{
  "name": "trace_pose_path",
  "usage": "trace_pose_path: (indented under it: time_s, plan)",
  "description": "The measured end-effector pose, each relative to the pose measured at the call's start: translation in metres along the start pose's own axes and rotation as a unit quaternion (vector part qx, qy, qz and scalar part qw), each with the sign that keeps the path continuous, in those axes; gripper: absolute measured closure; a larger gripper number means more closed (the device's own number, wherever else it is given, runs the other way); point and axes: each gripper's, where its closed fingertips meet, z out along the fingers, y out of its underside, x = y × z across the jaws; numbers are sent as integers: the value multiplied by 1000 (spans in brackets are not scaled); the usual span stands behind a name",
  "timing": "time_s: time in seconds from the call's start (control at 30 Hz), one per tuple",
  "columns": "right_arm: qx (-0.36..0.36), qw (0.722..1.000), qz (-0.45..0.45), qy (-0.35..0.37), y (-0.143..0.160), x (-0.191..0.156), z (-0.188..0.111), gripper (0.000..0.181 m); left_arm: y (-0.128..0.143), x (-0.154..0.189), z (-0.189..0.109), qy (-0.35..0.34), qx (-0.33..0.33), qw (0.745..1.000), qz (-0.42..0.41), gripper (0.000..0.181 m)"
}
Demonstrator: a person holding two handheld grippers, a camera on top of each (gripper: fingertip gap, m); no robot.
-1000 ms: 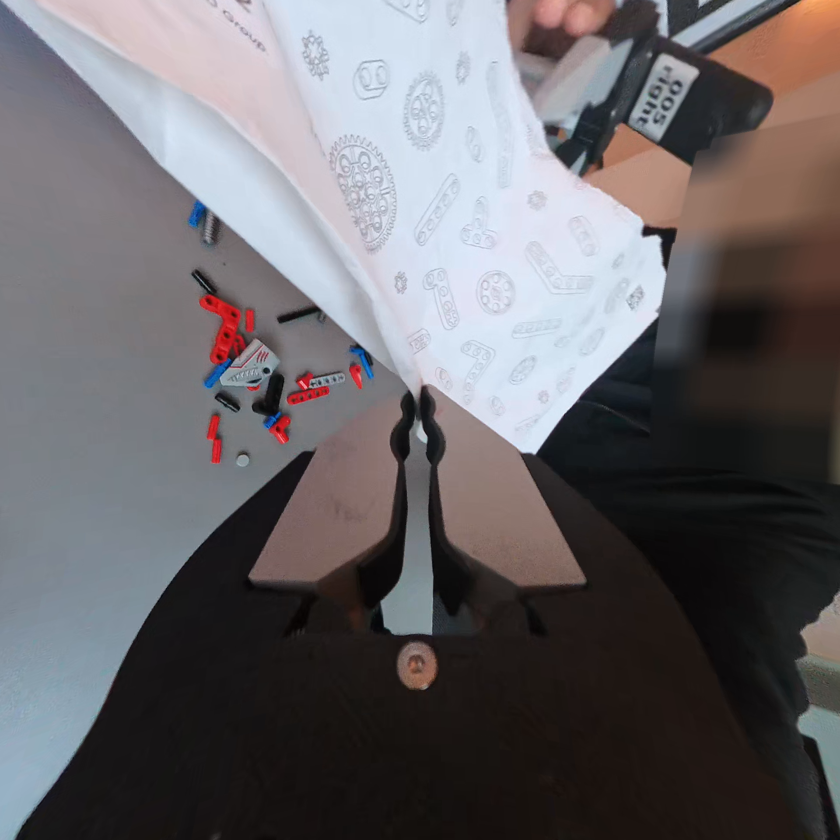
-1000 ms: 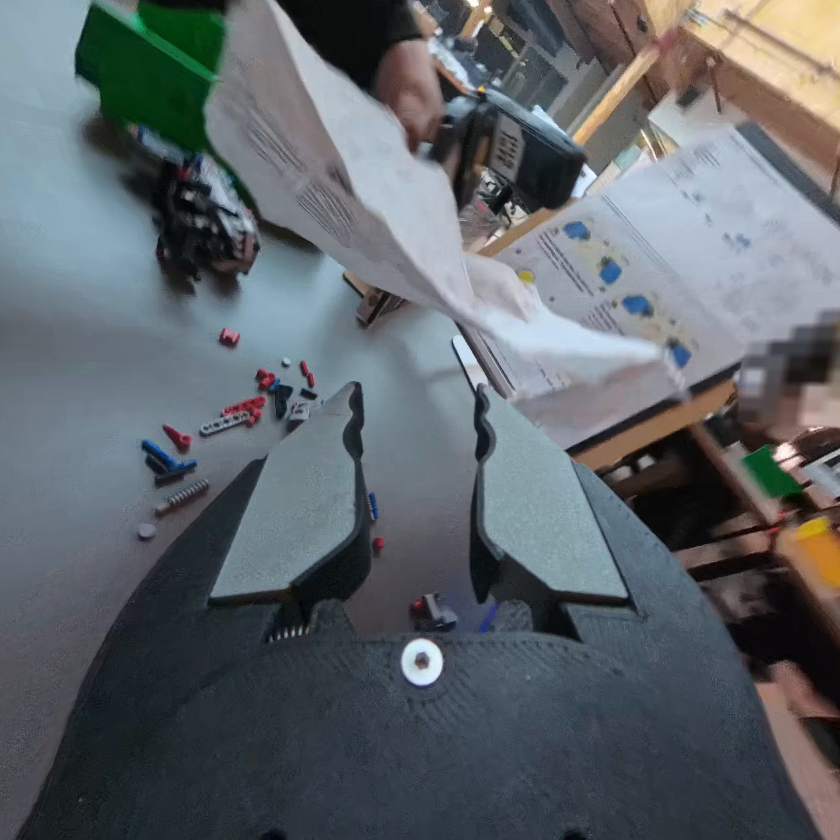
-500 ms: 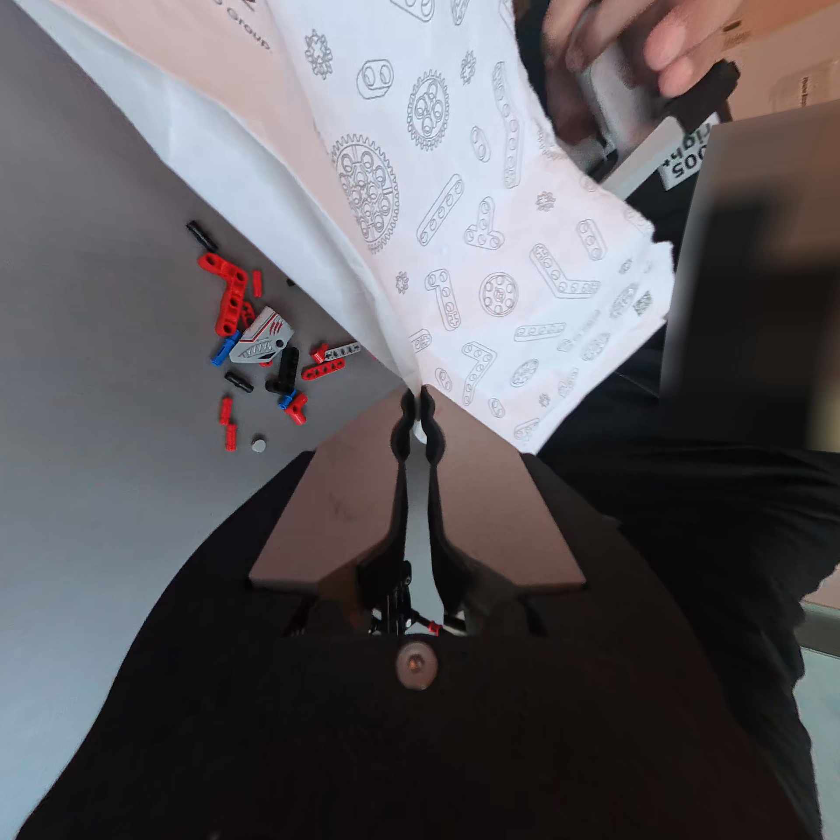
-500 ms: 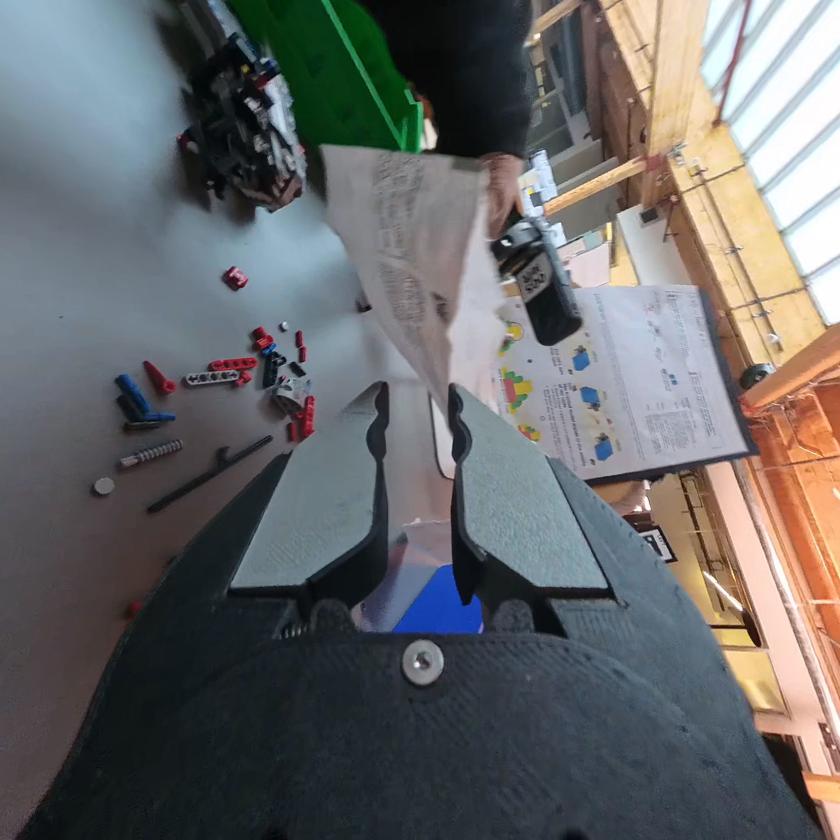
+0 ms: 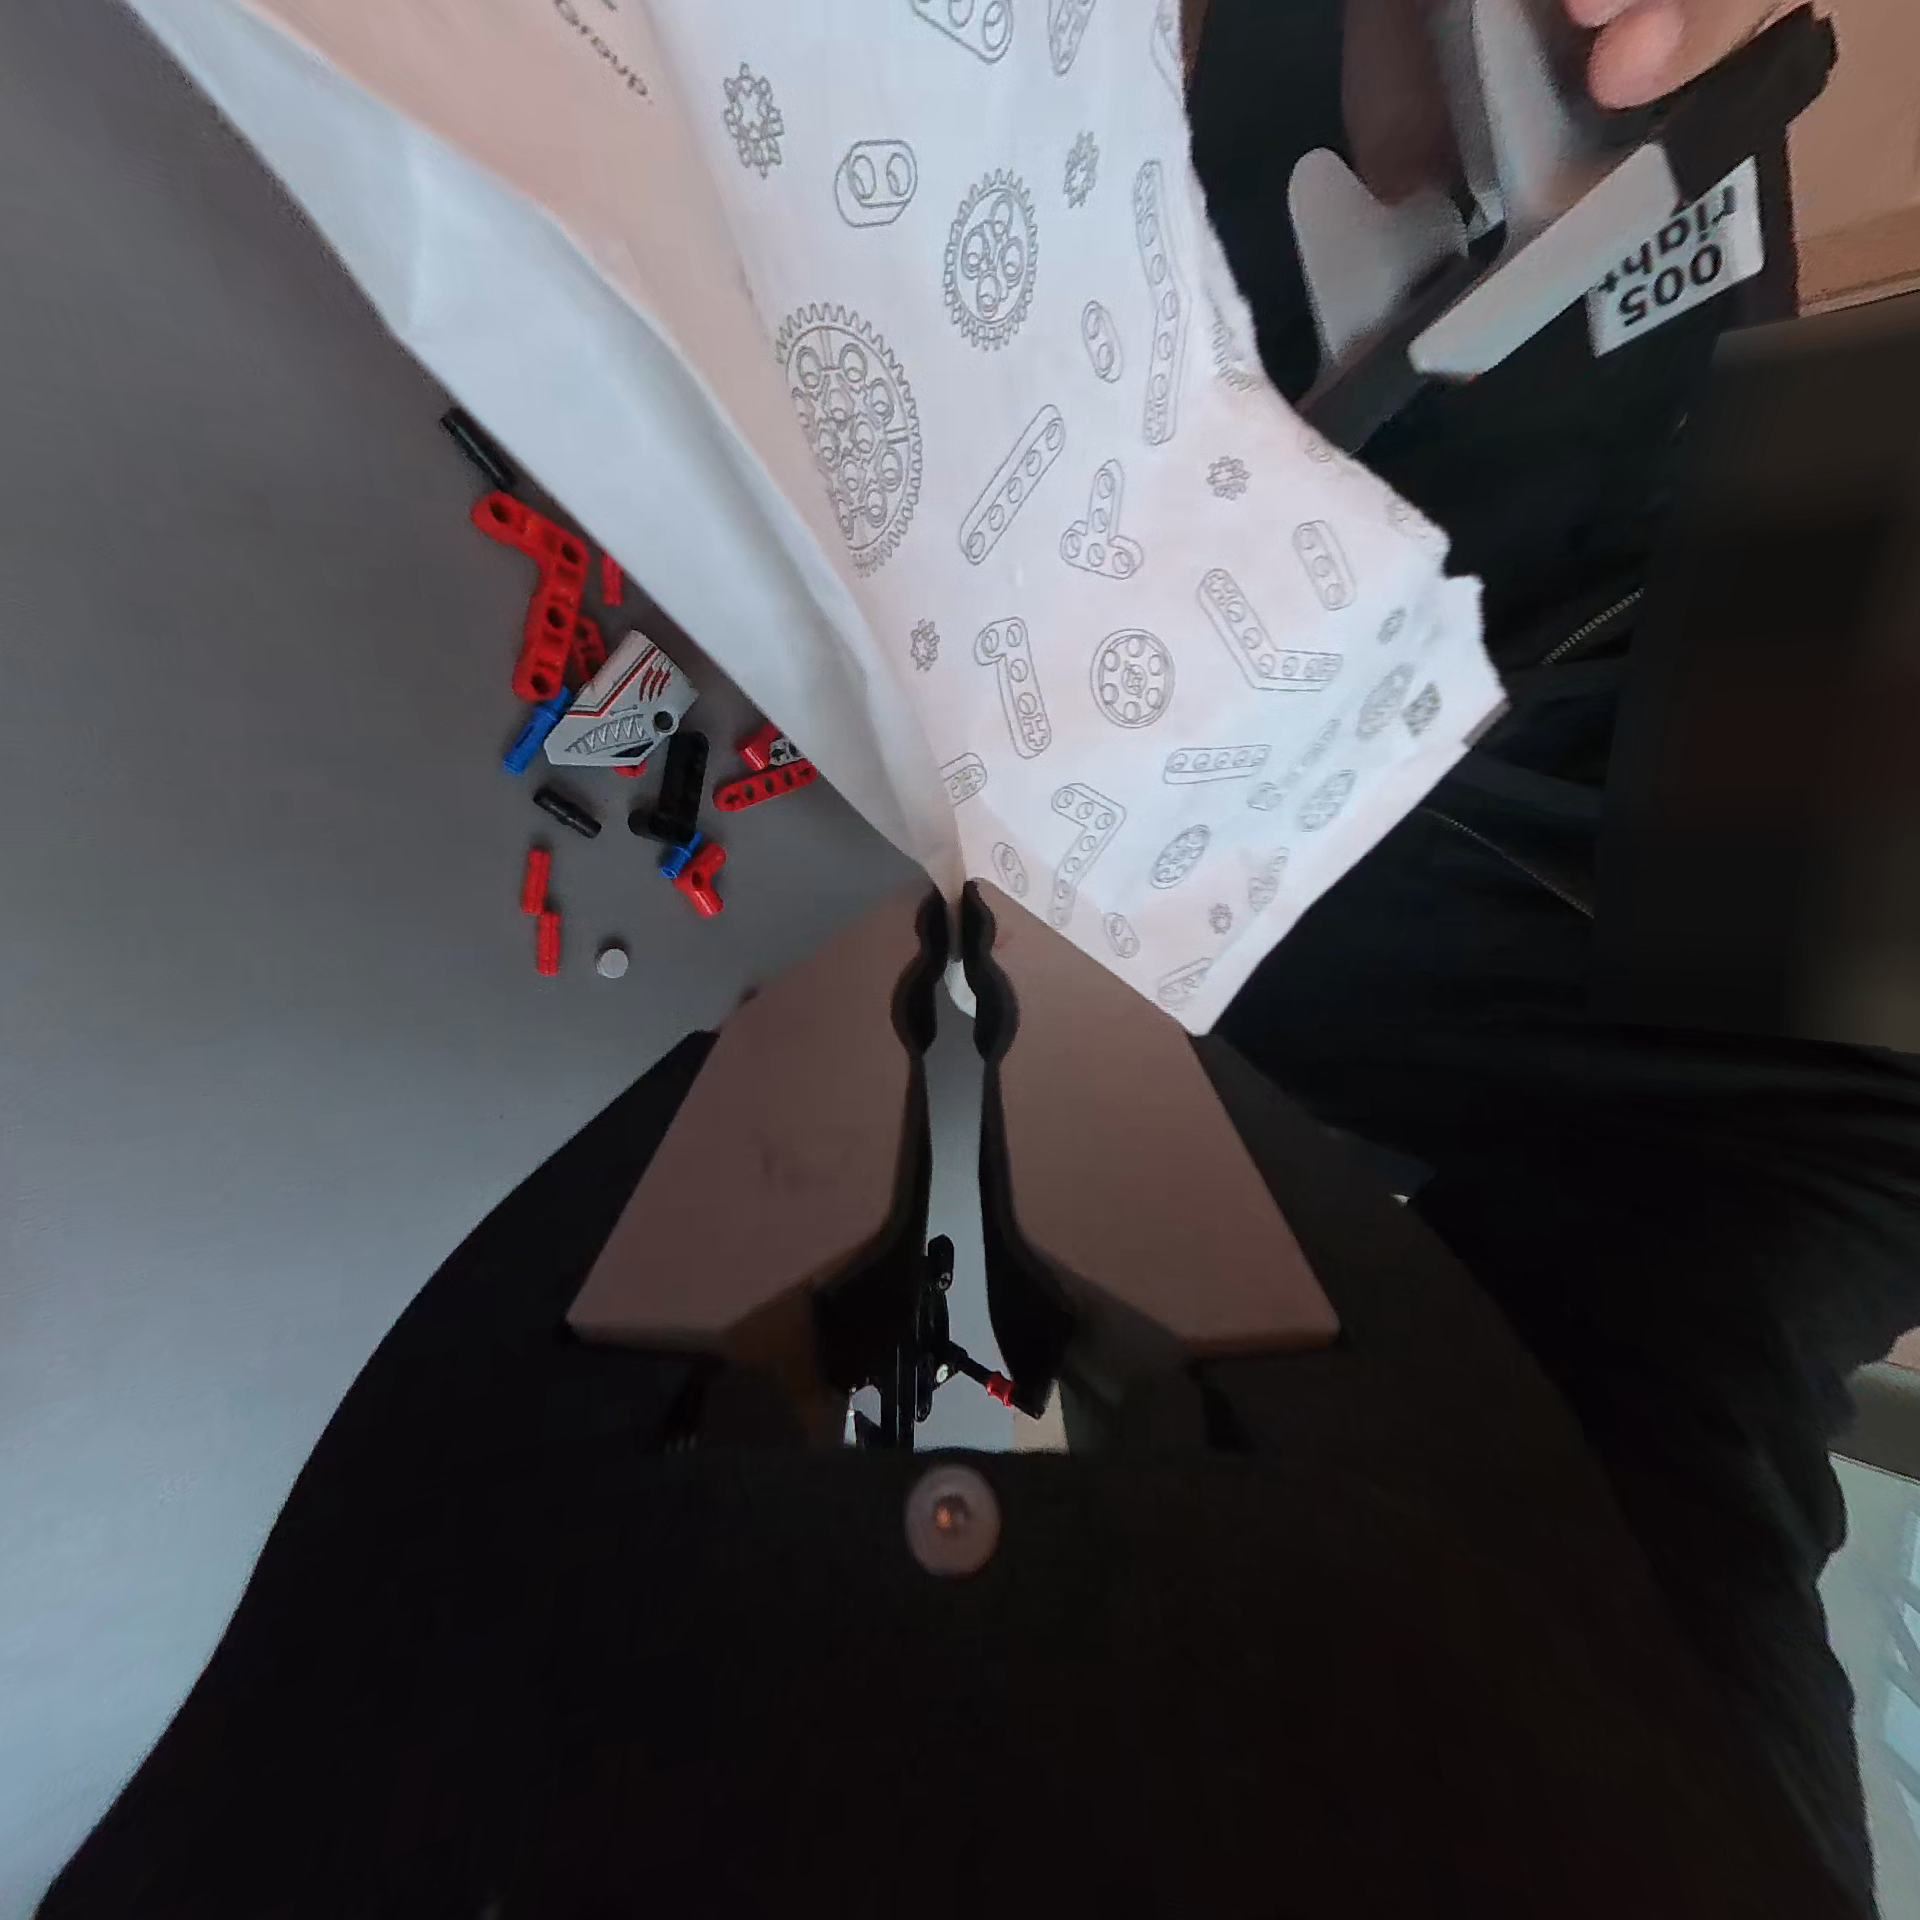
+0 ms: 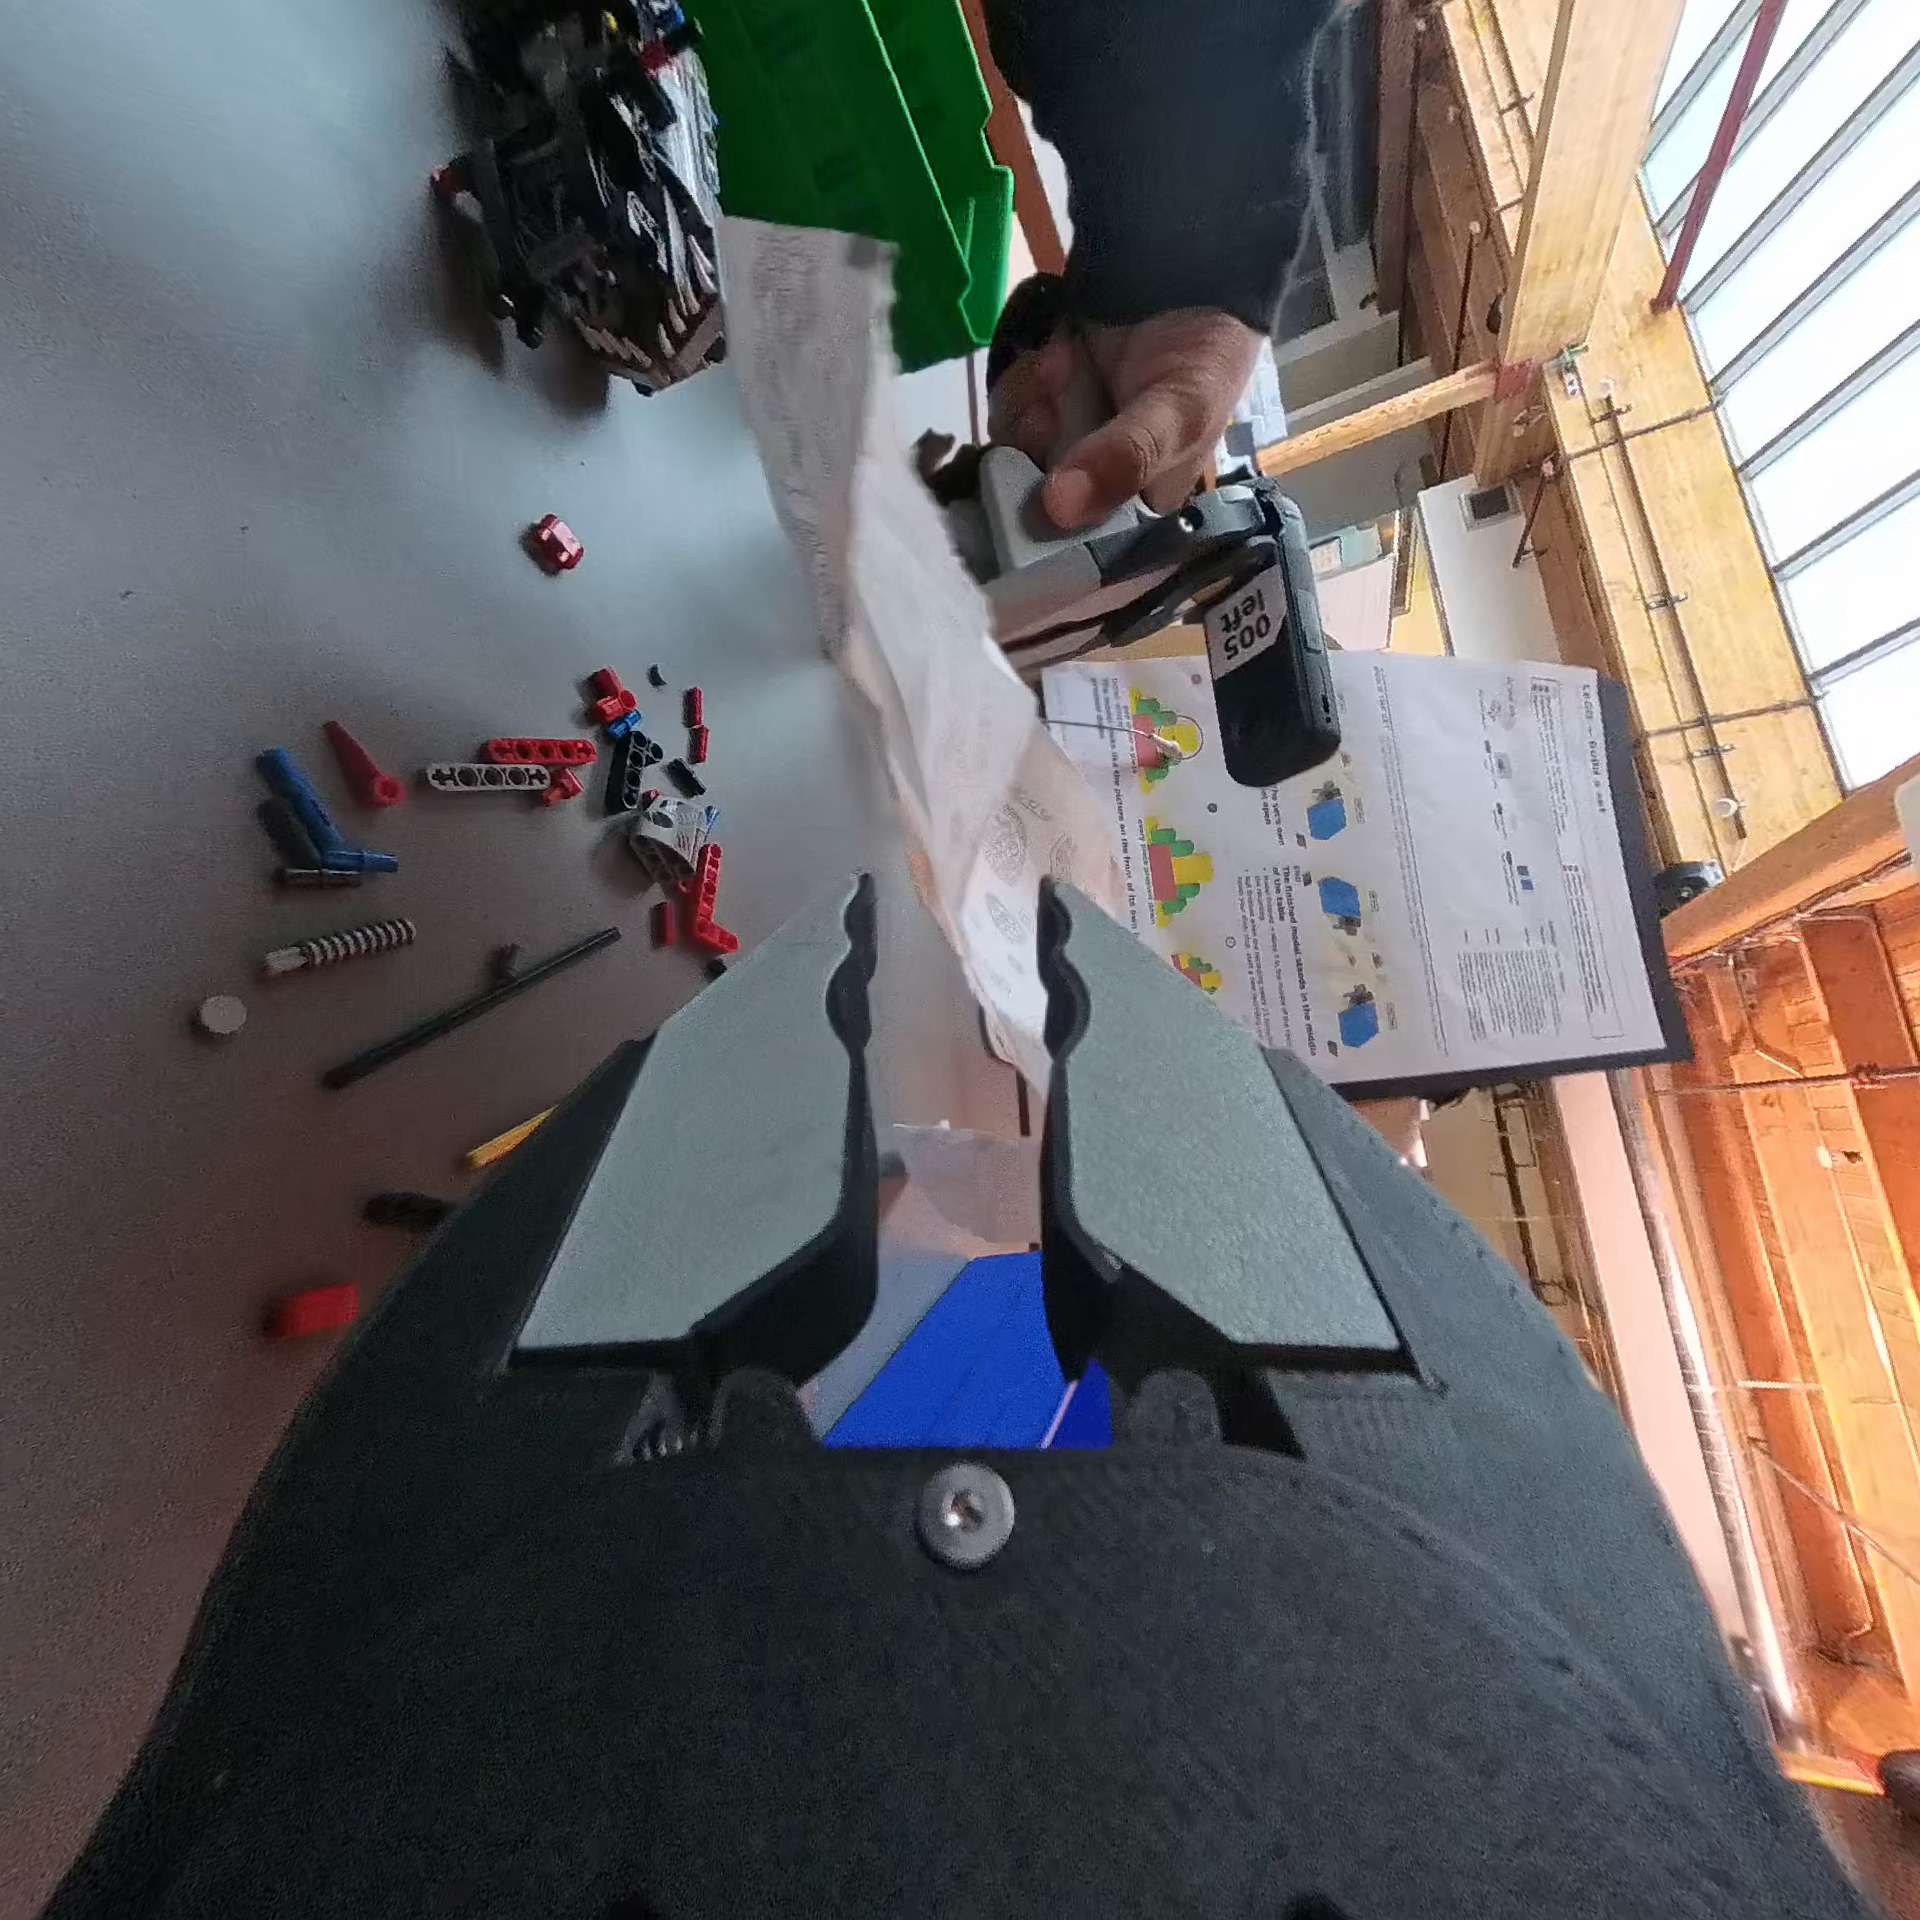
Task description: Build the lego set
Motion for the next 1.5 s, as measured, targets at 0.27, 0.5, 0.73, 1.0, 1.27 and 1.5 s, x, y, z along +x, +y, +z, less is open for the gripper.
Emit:
trace_pose_path:
  time_s: [0.27, 0.5, 0.73, 1.0, 1.27, 1.5]
  plan:
    - [-9, 999, -47, -3, -10, -17, 16, 156, 0, 1, 9, 8, -9, 1000, 0, 181]
    - [-64, 994, -78, 50, 3, -6, 38, 181, -40, -27, -21, -99, 115, 988, -42, 141]
    - [-191, 972, -75, 112, 53, 29, 83, 181, -64, 23, -36, -272, 177, 945, 45, 89]
    - [-214, 968, -90, 94, 59, 25, 129, 181, -59, -13, -22, -423, 87, 899, 74, 109]
    - [-220, 960, -160, 69, 63, 4, 139, 181, -59, -33, -28, -381, 175, 907, 45, 133]
    - [-210, 966, -135, 64, 58, -4, 149, 181, -50, -57, -25, -393, 200, 897, 39, 181]
